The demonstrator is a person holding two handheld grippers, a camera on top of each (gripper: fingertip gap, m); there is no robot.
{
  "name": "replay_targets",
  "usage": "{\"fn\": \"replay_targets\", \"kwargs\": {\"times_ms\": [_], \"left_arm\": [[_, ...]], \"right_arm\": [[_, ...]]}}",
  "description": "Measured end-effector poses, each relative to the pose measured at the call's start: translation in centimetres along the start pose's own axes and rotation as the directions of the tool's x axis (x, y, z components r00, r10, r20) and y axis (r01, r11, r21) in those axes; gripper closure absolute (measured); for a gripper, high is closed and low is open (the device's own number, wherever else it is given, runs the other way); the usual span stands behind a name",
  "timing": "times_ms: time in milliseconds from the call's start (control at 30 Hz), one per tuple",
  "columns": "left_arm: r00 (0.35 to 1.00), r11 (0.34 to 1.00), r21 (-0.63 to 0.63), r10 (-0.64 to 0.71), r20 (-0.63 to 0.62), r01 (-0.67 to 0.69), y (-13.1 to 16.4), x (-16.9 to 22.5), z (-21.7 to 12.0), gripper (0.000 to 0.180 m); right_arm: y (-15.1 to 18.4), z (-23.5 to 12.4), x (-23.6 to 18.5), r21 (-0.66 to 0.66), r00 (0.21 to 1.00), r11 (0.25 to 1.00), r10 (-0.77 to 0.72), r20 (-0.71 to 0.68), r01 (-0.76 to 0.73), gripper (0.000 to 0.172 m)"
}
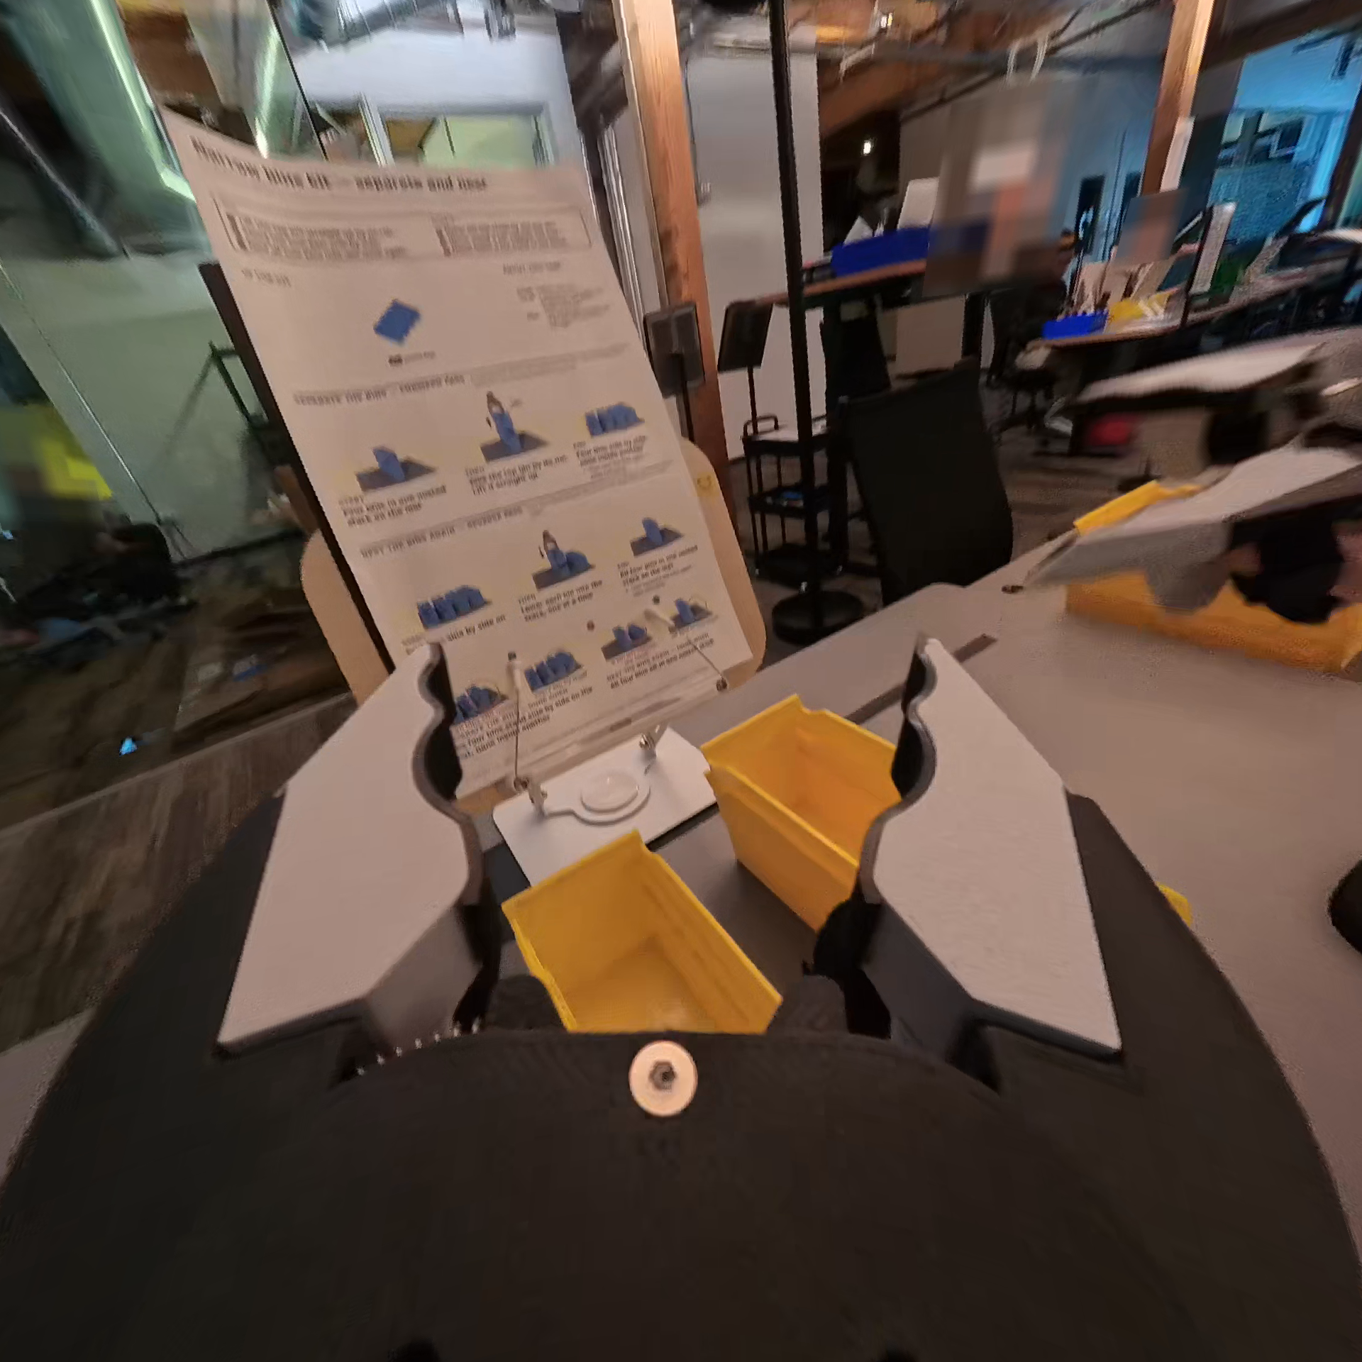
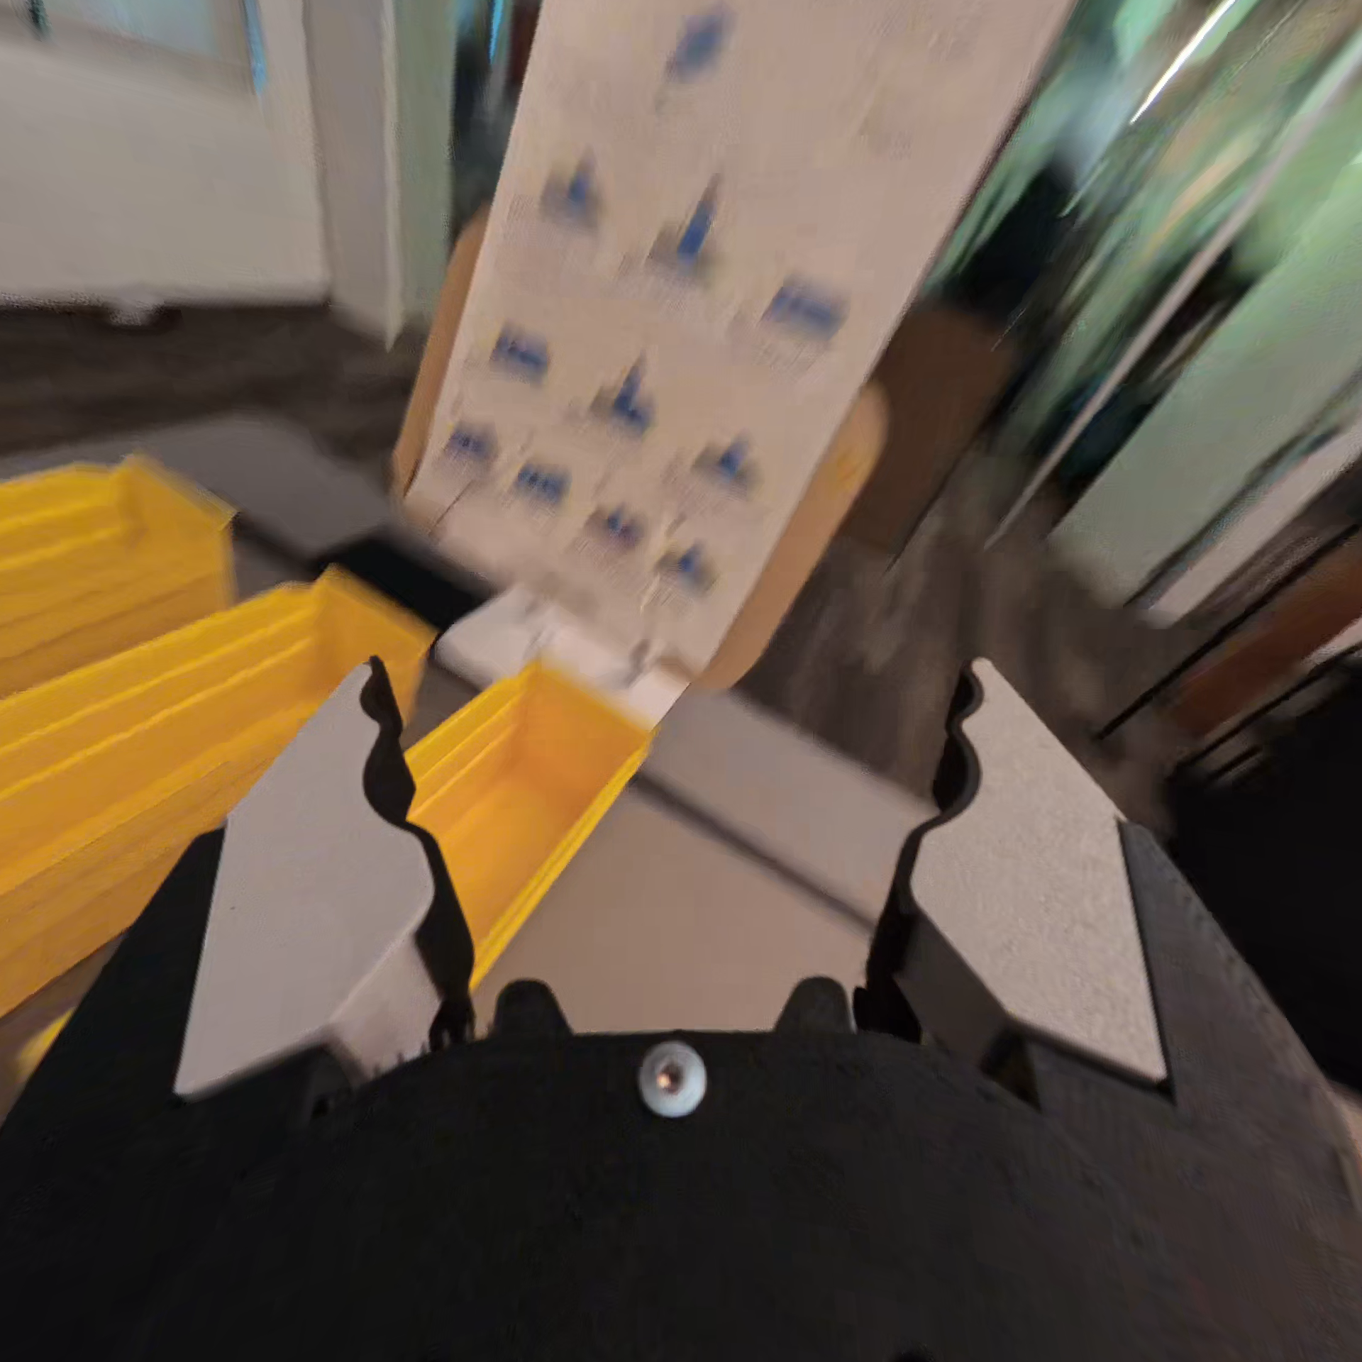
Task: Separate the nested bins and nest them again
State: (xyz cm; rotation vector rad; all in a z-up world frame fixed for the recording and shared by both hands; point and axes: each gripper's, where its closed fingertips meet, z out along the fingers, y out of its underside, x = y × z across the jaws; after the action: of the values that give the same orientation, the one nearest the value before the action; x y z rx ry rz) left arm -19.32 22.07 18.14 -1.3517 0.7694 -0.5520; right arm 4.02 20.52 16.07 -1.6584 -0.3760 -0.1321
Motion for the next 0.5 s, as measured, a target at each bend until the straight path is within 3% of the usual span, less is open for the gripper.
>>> {"fn": "replay_targets", "kwargs": {"times_ms": [67,133,200,267,333,500], "left_arm": [[0.999,0.998,-0.053,-0.033,-0.014,0.032,1.3,0.0,0.3,0.057],[0.996,0.986,-0.145,-0.088,-0.018,0.085,3.5,0.1,0.7,0.053],[0.981,0.937,-0.298,-0.194,-0.017,0.180,6.7,0.7,0.9,0.052],[0.947,0.838,-0.466,-0.322,-0.002,0.284,10.6,1.7,0.7,0.048],[0.919,0.756,-0.557,-0.393,0.034,0.344,14.2,2.5,0.4,0.045],[0.921,0.649,-0.658,-0.328,0.210,0.381,20.5,2.1,0.4,0.040]], "right_arm": [[-2.5,-3.2,2.5,0.267,0.990,0.958,-0.078,-0.119,0.107,0.030],[-3.1,-5.3,4.1,0.370,0.981,0.916,-0.101,-0.164,0.156,0.036],[-2.6,-6.1,5.8,0.392,0.976,0.902,-0.112,-0.188,0.180,0.038],[-1.9,-6.1,7.7,0.389,0.974,0.904,-0.102,-0.204,0.177,0.039],[-1.5,-5.7,9.2,0.398,0.980,0.906,-0.075,-0.182,0.143,0.040],[1.1,-3.3,11.0,0.373,0.998,0.928,0.038,-0.043,-0.019,0.041]]}}
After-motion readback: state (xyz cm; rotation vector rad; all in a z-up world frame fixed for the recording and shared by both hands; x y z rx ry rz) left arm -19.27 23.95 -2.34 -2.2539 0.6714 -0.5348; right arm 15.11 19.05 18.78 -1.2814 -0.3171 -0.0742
